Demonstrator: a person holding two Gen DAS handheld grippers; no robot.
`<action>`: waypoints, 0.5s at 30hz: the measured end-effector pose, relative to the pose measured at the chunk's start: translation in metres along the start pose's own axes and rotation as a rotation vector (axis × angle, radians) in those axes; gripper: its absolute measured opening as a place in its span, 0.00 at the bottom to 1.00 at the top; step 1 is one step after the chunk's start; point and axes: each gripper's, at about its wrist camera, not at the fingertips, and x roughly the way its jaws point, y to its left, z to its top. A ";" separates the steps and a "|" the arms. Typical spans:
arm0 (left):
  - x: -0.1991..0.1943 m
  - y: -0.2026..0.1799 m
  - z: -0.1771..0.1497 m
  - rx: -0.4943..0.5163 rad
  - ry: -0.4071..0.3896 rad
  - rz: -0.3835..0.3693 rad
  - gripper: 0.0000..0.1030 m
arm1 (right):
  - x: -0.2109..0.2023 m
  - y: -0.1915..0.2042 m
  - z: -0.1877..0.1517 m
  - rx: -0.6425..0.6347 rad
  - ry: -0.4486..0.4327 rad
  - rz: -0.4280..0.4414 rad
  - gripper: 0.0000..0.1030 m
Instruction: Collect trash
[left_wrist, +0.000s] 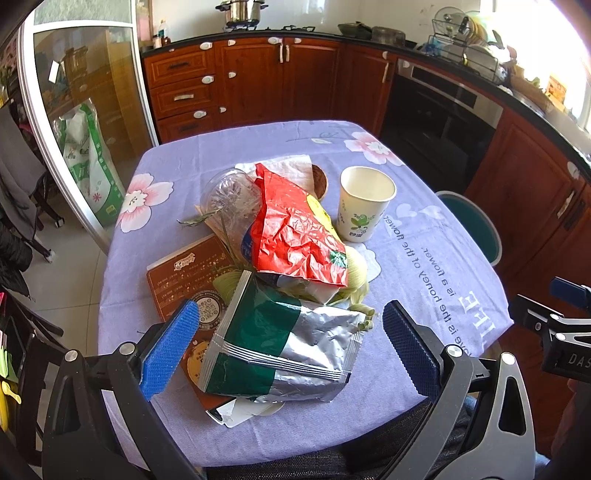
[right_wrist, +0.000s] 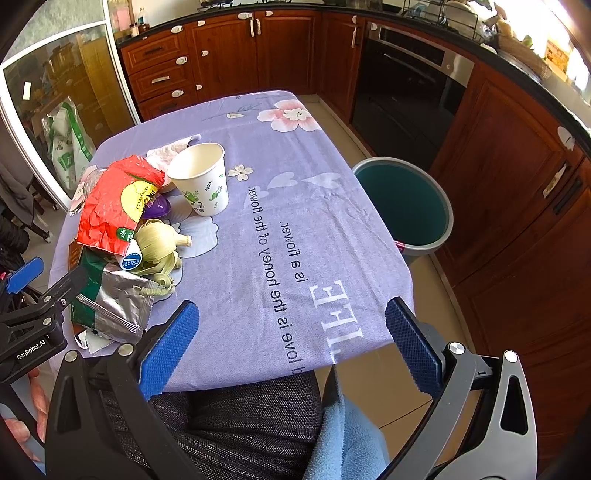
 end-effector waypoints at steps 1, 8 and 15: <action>0.000 0.000 0.000 -0.001 0.000 -0.001 0.97 | 0.000 0.000 0.000 0.000 0.000 0.000 0.94; 0.000 0.000 0.000 -0.001 -0.001 0.000 0.97 | 0.001 -0.001 0.000 0.000 0.001 0.000 0.94; 0.000 0.000 0.000 0.000 -0.002 -0.001 0.97 | 0.001 -0.001 0.000 0.001 0.002 0.000 0.94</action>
